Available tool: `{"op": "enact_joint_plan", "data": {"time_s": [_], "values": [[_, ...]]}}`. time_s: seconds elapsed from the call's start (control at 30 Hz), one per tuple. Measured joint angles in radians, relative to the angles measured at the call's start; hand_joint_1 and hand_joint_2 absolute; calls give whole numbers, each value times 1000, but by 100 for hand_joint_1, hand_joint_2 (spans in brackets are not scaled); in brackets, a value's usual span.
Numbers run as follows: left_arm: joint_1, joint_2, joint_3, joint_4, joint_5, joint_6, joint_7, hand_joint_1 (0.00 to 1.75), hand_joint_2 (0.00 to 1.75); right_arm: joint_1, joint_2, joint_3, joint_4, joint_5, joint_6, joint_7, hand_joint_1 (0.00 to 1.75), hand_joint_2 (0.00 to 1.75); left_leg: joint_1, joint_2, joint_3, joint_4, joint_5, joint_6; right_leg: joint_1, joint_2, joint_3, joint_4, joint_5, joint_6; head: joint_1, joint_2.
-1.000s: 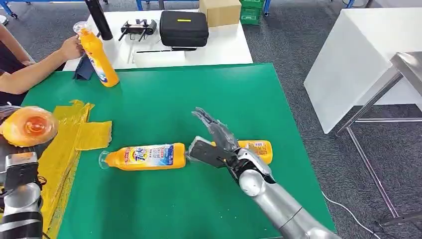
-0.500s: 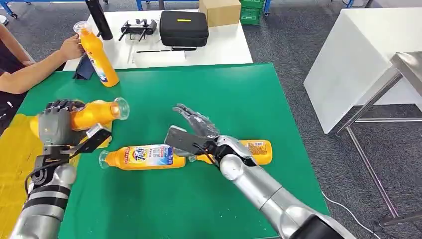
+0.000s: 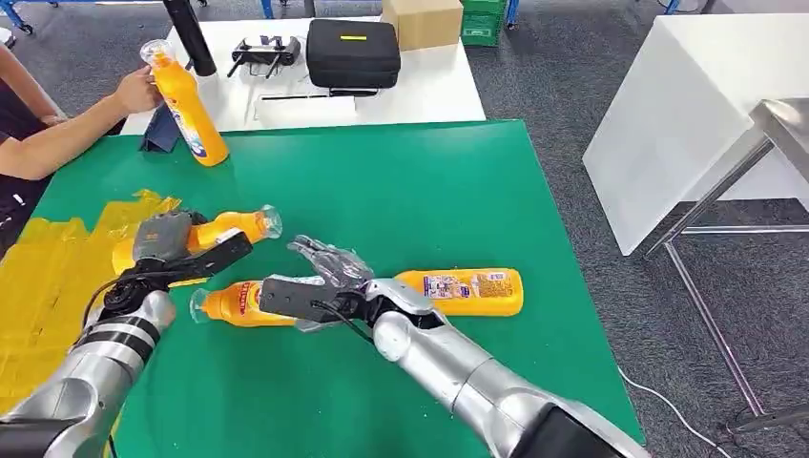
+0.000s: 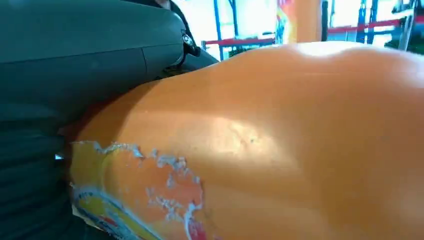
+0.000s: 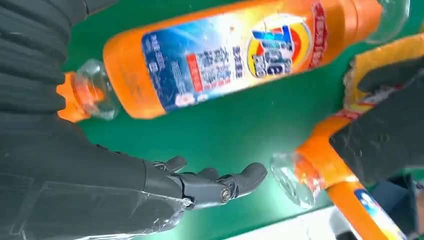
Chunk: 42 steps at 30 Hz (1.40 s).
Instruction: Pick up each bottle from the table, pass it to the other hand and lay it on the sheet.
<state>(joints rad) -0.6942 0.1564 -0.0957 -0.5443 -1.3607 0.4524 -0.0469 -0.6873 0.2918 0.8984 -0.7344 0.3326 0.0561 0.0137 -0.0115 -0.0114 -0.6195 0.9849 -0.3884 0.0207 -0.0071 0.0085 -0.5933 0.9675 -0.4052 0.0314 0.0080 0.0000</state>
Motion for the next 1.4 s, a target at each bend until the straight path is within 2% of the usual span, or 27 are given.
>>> {"op": "enact_joint_plan", "data": {"time_s": [0.33,0.47,0.63,0.93,0.97,1.0,1.4], "values": [[-47,4,-40,69,-32,-85,32,175,175,-1,19,17,67,11,2,2,0,175,0,0,0,0,0,0,0,0,0,0,0,0,0,0],[-69,4,-63,88,-55,-174,33,175,175,-5,28,19,102,16,-3,10,0,175,0,0,0,0,0,0,0,0,0,0,0,0,0,0],[-105,4,-86,112,-48,-279,-21,175,175,-17,40,20,173,27,-13,19,0,175,0,0,0,0,0,0,0,0,0,0,0,0,0,0],[-127,4,-98,134,-38,-294,-35,175,175,-33,49,20,225,30,-16,19,0,175,0,0,0,0,0,0,0,0,0,0,0,0,0,0],[-130,4,-98,137,-33,-305,-46,17,175,-35,49,20,229,31,-17,19,0,175,0,0,0,0,0,0,0,0,0,0,0,0,0,0],[-132,4,-100,139,-29,-320,-59,0,175,-37,49,19,234,33,-20,19,0,175,0,0,0,0,0,0,0,0,0,0,0,0,0,0],[-185,5,-161,160,29,-533,-236,0,175,-57,55,8,306,68,-29,56,0,175,0,0,0,1,1,1,0,0,0,0,0,0,0,0]]}}
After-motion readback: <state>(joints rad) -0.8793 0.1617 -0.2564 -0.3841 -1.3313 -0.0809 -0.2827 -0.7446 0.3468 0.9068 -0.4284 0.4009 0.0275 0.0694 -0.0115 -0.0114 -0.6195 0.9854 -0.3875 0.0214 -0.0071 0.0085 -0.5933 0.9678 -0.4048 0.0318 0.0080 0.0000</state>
